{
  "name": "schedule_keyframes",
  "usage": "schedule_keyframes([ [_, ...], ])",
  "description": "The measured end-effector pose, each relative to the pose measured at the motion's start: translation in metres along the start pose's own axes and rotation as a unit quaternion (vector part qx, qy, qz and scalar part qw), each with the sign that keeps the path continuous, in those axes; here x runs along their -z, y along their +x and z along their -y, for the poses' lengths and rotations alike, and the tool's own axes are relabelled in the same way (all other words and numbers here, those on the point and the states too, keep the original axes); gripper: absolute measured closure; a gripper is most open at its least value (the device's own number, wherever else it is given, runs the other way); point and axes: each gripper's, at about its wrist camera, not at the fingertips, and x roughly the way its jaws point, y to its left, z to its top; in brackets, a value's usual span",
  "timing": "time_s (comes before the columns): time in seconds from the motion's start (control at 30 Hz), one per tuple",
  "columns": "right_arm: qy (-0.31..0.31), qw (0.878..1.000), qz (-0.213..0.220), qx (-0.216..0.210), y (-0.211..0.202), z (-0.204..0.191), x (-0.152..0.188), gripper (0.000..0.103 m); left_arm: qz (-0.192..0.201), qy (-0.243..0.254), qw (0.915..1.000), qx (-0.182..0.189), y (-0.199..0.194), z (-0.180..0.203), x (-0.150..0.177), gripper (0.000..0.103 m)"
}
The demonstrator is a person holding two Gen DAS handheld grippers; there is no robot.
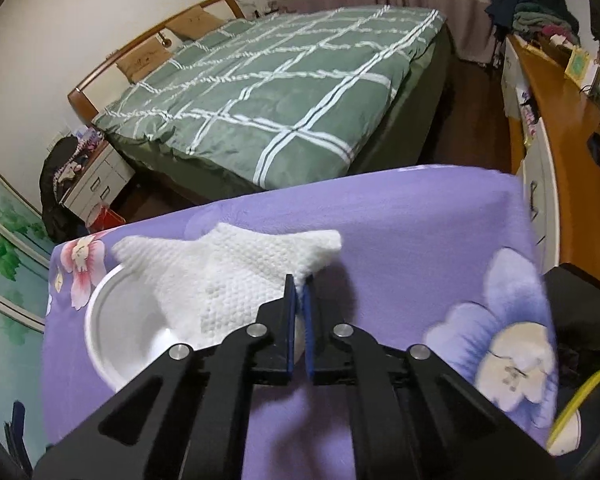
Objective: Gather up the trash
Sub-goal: 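Grasp the white tissue with the right gripper and lift it off the cup, then carry the tissue to the bin and open the right gripper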
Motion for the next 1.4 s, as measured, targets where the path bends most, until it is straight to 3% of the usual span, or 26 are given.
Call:
schedule_keyframes([
  [0.43,-0.047,0.995,0.088,-0.024,-0.119,-0.005,0.036,0.099,0.003,0.009,1.0,0.0,-0.005,0.005,0.0,0.005],
  [0.97,-0.077,0.985,0.152,-0.041,-0.218,-0.006,0.073,0.099,0.004,0.02,0.9998,0.006,-0.01,0.011,0.001,0.005],
  [1.2,-0.072,0.984,0.164,-0.014,-0.256,0.025,0.104,0.099,0.006,0.027,0.9996,0.009,-0.012,0.015,0.001,0.005],
  [1.4,-0.034,0.984,0.165,0.052,-0.275,0.081,0.135,0.099,0.006,0.029,0.9994,0.015,-0.014,0.017,0.002,0.005],
])
